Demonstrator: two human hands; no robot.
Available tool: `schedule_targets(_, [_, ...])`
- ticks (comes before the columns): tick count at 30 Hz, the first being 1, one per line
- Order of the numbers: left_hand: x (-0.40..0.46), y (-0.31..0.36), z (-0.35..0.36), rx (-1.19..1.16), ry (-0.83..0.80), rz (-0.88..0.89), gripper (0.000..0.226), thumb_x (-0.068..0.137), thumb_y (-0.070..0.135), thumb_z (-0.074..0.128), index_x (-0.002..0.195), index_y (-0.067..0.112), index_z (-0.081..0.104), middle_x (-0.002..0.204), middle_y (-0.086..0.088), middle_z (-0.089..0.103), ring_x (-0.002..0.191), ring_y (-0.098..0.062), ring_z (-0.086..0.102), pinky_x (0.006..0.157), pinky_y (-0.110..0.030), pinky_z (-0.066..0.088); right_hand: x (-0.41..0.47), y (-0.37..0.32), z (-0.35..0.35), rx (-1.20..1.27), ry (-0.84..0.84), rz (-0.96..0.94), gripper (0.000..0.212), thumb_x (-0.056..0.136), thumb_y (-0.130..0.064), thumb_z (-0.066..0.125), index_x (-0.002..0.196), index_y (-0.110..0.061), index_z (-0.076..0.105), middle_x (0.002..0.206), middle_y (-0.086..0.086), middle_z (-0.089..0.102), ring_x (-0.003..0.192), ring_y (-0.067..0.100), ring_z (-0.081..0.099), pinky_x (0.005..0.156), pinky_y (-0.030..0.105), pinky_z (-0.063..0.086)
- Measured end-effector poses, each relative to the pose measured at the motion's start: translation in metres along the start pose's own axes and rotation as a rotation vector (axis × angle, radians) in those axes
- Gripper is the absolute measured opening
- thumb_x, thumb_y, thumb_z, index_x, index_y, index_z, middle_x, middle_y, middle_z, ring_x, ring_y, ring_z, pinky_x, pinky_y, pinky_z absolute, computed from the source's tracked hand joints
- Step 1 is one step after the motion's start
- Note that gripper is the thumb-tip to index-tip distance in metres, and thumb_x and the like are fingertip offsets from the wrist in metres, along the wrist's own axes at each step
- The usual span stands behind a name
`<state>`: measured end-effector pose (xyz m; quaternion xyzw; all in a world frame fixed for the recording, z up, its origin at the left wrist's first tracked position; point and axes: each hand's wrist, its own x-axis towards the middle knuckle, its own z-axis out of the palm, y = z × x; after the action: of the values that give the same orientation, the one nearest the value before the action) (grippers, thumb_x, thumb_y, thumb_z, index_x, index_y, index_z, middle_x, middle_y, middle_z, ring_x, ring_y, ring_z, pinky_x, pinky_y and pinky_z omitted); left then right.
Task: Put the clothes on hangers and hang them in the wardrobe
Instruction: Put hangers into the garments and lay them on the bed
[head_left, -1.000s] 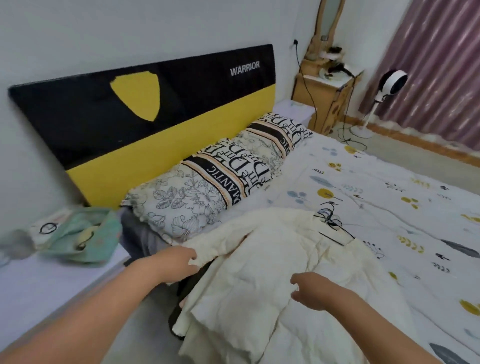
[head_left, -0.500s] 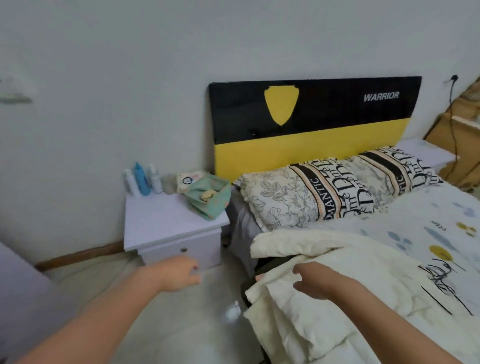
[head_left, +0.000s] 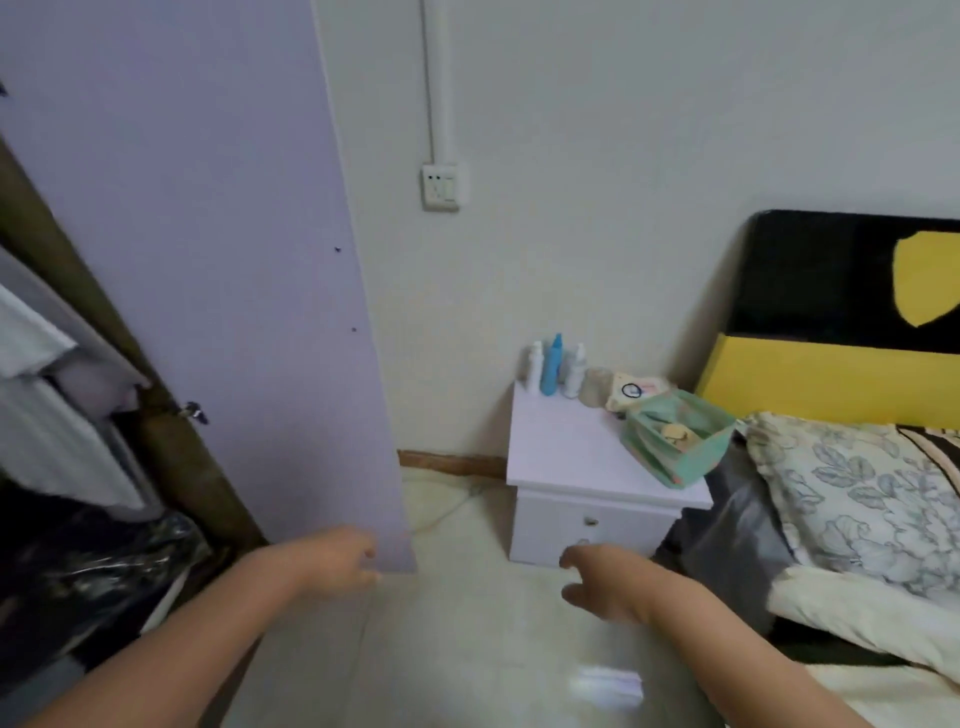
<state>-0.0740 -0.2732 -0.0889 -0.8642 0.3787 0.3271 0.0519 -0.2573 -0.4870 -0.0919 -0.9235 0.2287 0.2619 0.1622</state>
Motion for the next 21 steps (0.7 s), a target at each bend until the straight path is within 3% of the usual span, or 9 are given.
schedule_targets(6, [-0.024, -0.092, -0.005, -0.136, 0.058, -0.173, 0.040, 0.095, 0.037, 0.046, 0.128, 0.013, 0.050, 0.123, -0.002, 0.053, 0.111, -0.016, 0.051, 0.086, -0.023, 0.039, 0.056, -0.090, -0.028, -0.113, -0.069, -0.171, 0.049, 0.097, -0.032, 0.043, 0.142, -0.018, 0.036, 0.147, 0.007, 0.039, 0.134, 0.025, 0.038, 0.106, 0.030, 0.033])
schedule_targets(13, [-0.042, -0.176, -0.019, -0.359, 0.166, -0.394, 0.046, 0.094, 0.039, 0.047, 0.133, 0.015, 0.046, 0.134, -0.003, 0.049, 0.121, -0.015, 0.047, 0.094, -0.019, 0.036, 0.135, -0.188, -0.082, -0.281, -0.088, -0.398, 0.049, 0.097, -0.031, 0.043, 0.143, -0.017, 0.034, 0.148, 0.005, 0.037, 0.133, 0.024, 0.039, 0.105, 0.030, 0.034])
schedule_targets(17, [-0.052, -0.218, -0.029, -0.476, 0.252, -0.487, 0.031, 0.095, 0.037, 0.046, 0.115, 0.015, 0.055, 0.113, -0.001, 0.055, 0.111, -0.016, 0.053, 0.086, -0.022, 0.040, 0.172, -0.246, -0.112, -0.368, -0.053, -0.517, 0.049, 0.097, -0.029, 0.043, 0.143, -0.018, 0.034, 0.148, 0.005, 0.036, 0.134, 0.022, 0.038, 0.106, 0.028, 0.032])
schedule_targets(21, [-0.065, -0.248, -0.045, -0.547, 0.360, -0.559, 0.042, 0.096, 0.033, 0.045, 0.132, 0.011, 0.048, 0.133, -0.003, 0.051, 0.120, -0.016, 0.049, 0.094, -0.019, 0.038, 0.191, -0.308, -0.133, -0.407, -0.019, -0.610, 0.047, 0.097, -0.031, 0.043, 0.142, -0.022, 0.036, 0.144, 0.005, 0.042, 0.129, 0.023, 0.044, 0.105, 0.031, 0.036])
